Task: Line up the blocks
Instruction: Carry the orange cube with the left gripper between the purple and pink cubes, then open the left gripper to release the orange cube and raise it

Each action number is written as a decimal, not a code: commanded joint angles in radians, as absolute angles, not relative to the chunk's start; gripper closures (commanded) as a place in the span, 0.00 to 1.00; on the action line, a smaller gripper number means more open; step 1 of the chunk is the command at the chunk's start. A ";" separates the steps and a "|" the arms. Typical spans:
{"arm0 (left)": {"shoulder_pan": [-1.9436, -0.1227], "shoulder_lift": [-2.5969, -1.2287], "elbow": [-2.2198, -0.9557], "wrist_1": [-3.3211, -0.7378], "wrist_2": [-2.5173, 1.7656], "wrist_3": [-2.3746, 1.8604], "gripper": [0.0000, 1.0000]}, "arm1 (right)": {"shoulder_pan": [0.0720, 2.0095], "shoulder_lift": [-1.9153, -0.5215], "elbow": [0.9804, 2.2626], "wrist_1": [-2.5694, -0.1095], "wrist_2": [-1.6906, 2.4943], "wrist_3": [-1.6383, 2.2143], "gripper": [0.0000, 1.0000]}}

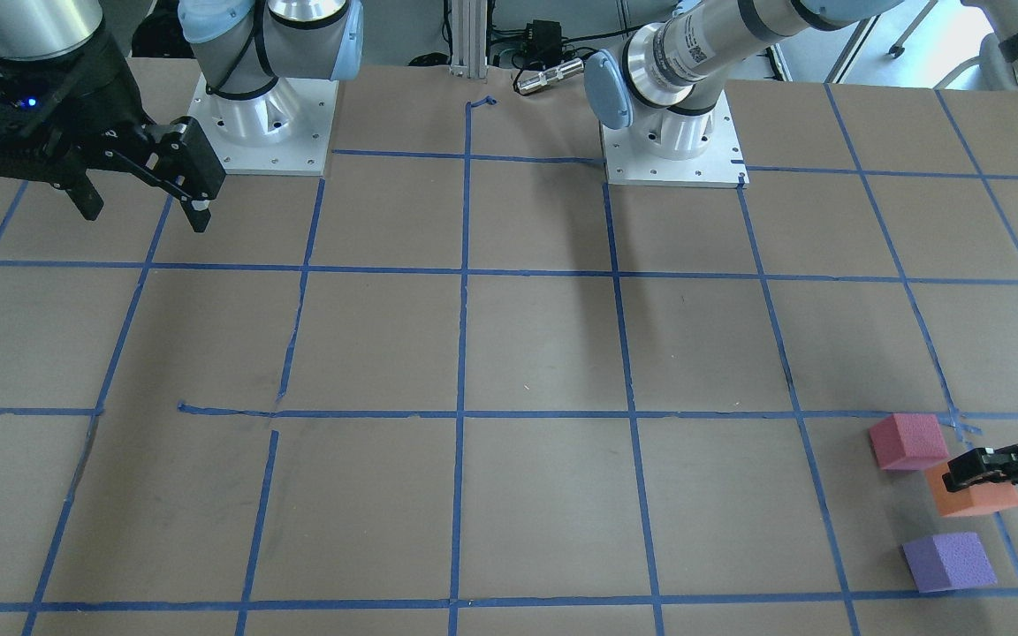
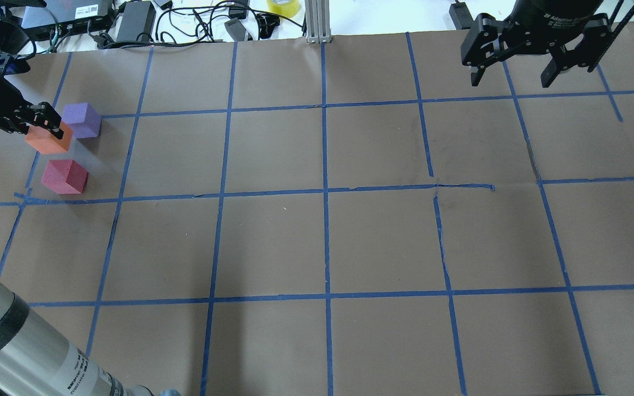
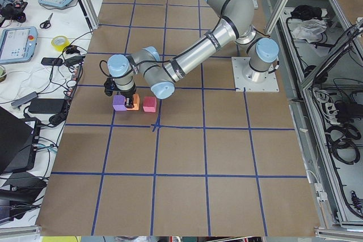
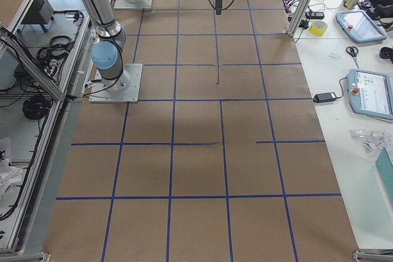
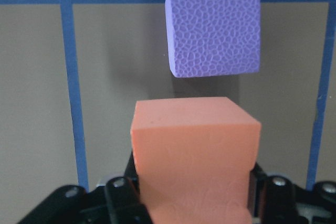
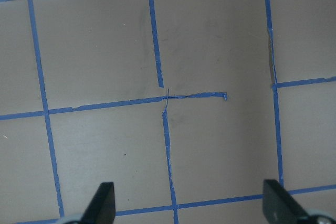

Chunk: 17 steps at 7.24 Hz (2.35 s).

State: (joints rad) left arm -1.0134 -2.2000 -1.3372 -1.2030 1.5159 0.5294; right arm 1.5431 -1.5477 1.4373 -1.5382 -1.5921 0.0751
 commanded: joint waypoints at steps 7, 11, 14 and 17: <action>-1.022 -2.212 -1.419 -1.138 1.516 0.563 1.00 | 1.598 -1.548 1.443 -1.529 -1.597 0.120 0.00; -1.022 -2.210 -1.450 -1.106 1.522 0.563 1.00 | 1.597 -1.546 1.447 -1.520 -1.586 0.118 0.00; -1.022 -2.210 -1.450 -1.079 1.523 0.566 0.09 | 1.597 -1.557 1.466 -1.503 -1.583 0.118 0.00; -1.023 -2.183 -1.451 -1.092 1.516 0.551 0.04 | 1.597 -1.569 1.480 -1.489 -1.578 0.109 0.00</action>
